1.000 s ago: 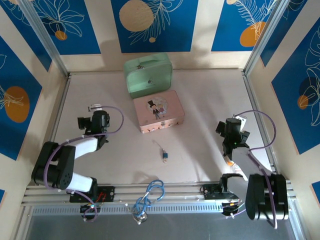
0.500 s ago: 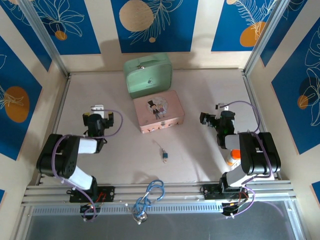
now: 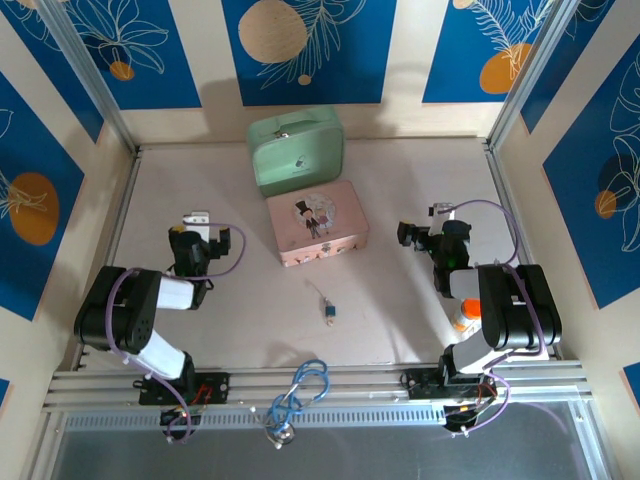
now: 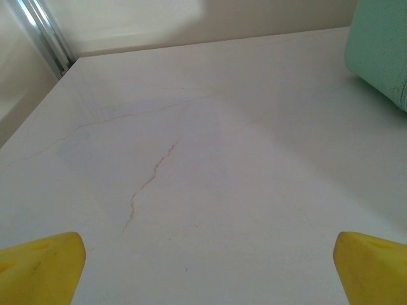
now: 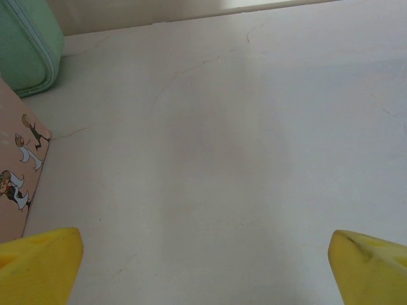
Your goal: Unlock the padlock with the key
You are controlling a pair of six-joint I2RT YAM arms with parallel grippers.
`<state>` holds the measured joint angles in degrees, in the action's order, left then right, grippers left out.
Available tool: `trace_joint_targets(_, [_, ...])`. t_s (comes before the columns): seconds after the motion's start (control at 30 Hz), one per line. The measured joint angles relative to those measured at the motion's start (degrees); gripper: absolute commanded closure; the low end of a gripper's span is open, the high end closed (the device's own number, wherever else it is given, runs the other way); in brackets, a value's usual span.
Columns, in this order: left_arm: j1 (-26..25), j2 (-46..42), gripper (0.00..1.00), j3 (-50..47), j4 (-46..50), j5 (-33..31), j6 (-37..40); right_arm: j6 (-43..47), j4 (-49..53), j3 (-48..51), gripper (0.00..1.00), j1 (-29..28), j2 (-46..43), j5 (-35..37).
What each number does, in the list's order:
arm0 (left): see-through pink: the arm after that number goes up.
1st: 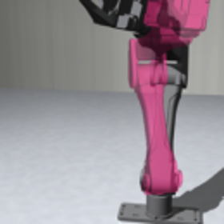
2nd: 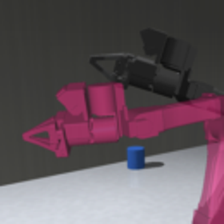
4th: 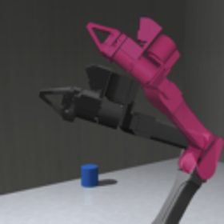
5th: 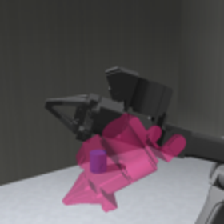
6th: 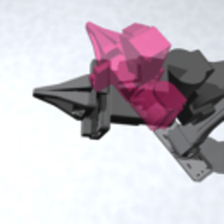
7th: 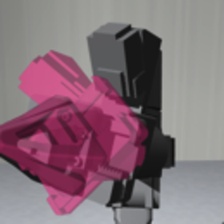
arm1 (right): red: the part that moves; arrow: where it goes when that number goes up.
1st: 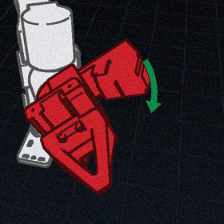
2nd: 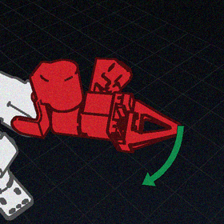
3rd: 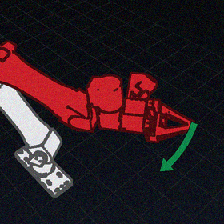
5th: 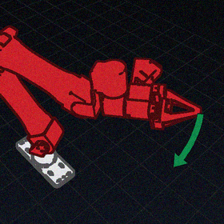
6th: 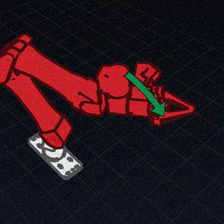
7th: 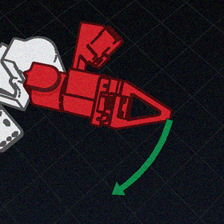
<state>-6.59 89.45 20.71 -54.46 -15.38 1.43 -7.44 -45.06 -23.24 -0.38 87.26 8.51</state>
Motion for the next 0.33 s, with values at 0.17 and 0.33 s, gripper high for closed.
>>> trace_joint_targets(0.17, [0.0, 0.0, 0.00, 0.0, 0.0, 0.2, 0.0, 0.0, 0.0, 0.0, 0.01, 0.0, 0.0, 0.0])
trace_joint_targets(0.33, [0.0, 0.0, 0.00, 0.0, 0.0, 1.1, 0.2, 0.0, 0.0, 0.0, 0.01, 0.1, 0.0, -0.7])
